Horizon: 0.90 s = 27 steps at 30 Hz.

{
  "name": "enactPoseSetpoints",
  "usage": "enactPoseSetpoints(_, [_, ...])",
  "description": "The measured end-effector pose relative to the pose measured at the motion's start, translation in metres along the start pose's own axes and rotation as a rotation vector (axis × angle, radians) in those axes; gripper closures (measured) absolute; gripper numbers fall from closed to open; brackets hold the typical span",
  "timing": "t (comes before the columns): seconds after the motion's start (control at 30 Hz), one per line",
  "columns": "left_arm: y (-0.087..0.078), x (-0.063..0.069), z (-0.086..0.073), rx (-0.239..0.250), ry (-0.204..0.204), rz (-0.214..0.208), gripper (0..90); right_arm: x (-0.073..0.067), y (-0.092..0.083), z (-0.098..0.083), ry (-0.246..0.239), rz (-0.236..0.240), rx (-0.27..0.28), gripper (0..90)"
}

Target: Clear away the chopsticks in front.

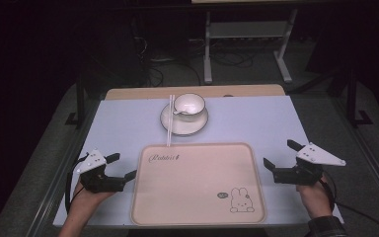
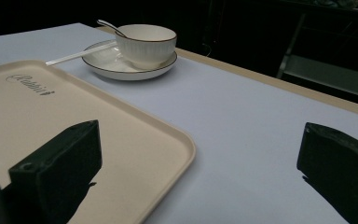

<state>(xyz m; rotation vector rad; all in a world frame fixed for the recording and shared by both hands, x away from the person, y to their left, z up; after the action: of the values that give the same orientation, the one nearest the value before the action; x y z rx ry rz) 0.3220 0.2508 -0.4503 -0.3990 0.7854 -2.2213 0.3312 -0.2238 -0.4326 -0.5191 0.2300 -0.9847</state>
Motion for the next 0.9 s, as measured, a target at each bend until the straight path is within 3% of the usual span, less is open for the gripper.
enactPoseSetpoints(0.23, [0.005,-0.001,0.011,-0.023,0.027,0.0,8.8,0.0,0.002,-0.001,-0.003,0.001,-0.014,0.0])
enactPoseSetpoints(0.9, [0.029,-0.016,0.049,-0.045,0.048,-0.022,8.9,-0.001,0.007,-0.004,-0.006,0.023,-0.046,0.0])
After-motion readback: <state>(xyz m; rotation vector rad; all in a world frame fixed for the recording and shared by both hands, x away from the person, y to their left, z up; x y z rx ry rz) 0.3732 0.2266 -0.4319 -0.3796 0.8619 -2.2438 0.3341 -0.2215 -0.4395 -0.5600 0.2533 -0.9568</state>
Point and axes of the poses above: each handheld gripper's, and its own axes: y roughly forward along the jaws, z roughly out of its top, x roughly to its right, the point moved 8 cm from there along y, roughly forward along the jaws, and after that the axes turned 12 degrees about -x, right-handed, at the moved point
